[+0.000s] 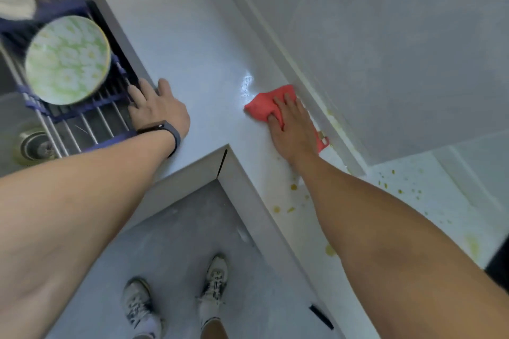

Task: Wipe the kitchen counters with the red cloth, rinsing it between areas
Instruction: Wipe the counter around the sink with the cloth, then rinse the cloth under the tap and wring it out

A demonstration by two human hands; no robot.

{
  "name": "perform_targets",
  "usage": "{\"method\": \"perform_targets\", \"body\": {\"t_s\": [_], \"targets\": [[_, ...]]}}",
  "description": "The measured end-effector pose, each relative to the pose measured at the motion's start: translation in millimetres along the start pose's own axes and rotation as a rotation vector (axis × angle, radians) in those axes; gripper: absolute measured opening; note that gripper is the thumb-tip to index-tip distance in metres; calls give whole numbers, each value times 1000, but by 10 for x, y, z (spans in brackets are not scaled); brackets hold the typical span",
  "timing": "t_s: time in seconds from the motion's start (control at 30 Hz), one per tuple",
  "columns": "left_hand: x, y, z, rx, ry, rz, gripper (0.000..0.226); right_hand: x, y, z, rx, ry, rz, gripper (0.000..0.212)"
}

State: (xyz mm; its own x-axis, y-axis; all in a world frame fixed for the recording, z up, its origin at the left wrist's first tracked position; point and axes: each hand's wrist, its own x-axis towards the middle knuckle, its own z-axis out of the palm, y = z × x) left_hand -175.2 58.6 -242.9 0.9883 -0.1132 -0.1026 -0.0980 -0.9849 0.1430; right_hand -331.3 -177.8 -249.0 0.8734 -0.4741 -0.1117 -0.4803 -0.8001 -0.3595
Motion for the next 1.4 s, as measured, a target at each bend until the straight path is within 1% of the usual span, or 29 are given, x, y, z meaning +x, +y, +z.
{"method": "perform_targets", "body": {"t_s": [0.07, 0.1, 0.17, 0.2, 0.23, 0.3, 0.33, 0.4, 0.47, 0.53, 0.57, 0.7, 0.77, 0.83, 0.9, 0.97, 1.0, 1.07, 1.17, 1.2, 1.27, 1.3, 1.4], "targets": [[-373, 8, -103, -134, -22, 88, 35, -80, -153, 30, 1, 29, 91, 61], [-586, 3, -167, -191, -38, 143, 35, -175, -279, 69, 3, 26, 100, 62], [-990, -11, -259, -282, -69, 238, 32, -427, -580, 217, 27, -17, 26, 60], [-1167, -50, -307, -308, -71, 255, 29, -579, -745, 306, 54, -45, -39, 58], [-1338, -124, -380, -331, -83, 237, 26, -738, -909, 356, 69, -81, -98, 56], [-1620, -303, -501, -367, -146, 192, 22, -926, -1092, 374, 128, -174, -131, 51], [-1740, -433, -616, -386, -186, 177, 21, -1002, -1165, 308, 200, -230, -102, 46], [-1857, -726, -852, -416, -250, 143, 19, -1126, -1348, 96, 438, -312, 58, 34], [-1922, -1039, -1126, -438, -262, 101, 17, -1257, -1588, -136, 625, -317, 151, 29], [-1964, -1391, -1448, -496, -249, 15, 15, -1394, -2015, -343, 798, -327, 144, 29], [-1911, -1392, -1495, -537, -261, 3, 15, -1377, -2077, -422, 918, -331, 167, 29], [-1811, -1805, -1926, -703, -160, -98, 21, -1385, -2818, -675, 1275, -481, 153, 35], [-1694, -2032, -2067, -849, -112, -157, 24, -1362, -3159, -725, 1432, -566, 136, 38], [-1565, -2252, -2175, -989, -114, -213, 23, -1368, -3487, -776, 1548, -699, 96, 46], [-1450, -2431, -2262, -1115, -172, -227, 21, -1367, -3797, -755, 1556, -782, 43, 59], [-1353, -2608, -2386, -1225, -248, -166, 21, -1388, -4176, -703, 1518, -763, 16, 73], [-1319, -2685, -2443, -1262, -274, -127, 21, -1398, -4347, -657, 1510, -746, 15, 76], [-1205, -2912, -2546, -1331, -259, -82, 19, -1386, -4732, -560, 1512, -670, 5, 66], [-975, -3275, -2711, -1462, -219, -103, 20, -1330, -5250, -447, 1505, -541, 53, 66], [-904, -3372, -2751, -1488, -217, -108, 21, -1307, -5380, -420, 1496, -511, 69, 56], [-763, -3551, -2780, -1520, -199, -117, 22, -1276, -5570, -343, 1497, -481, 112, 31], [-711, -3621, -2795, -1536, -191, -116, 21, -1271, -5639, -312, 1498, -471, 130, 26], [-537, -3808, -2759, -1511, -115, -86, 17, -1197, -5769, -190, 1400, -408, 129, 28]]}}
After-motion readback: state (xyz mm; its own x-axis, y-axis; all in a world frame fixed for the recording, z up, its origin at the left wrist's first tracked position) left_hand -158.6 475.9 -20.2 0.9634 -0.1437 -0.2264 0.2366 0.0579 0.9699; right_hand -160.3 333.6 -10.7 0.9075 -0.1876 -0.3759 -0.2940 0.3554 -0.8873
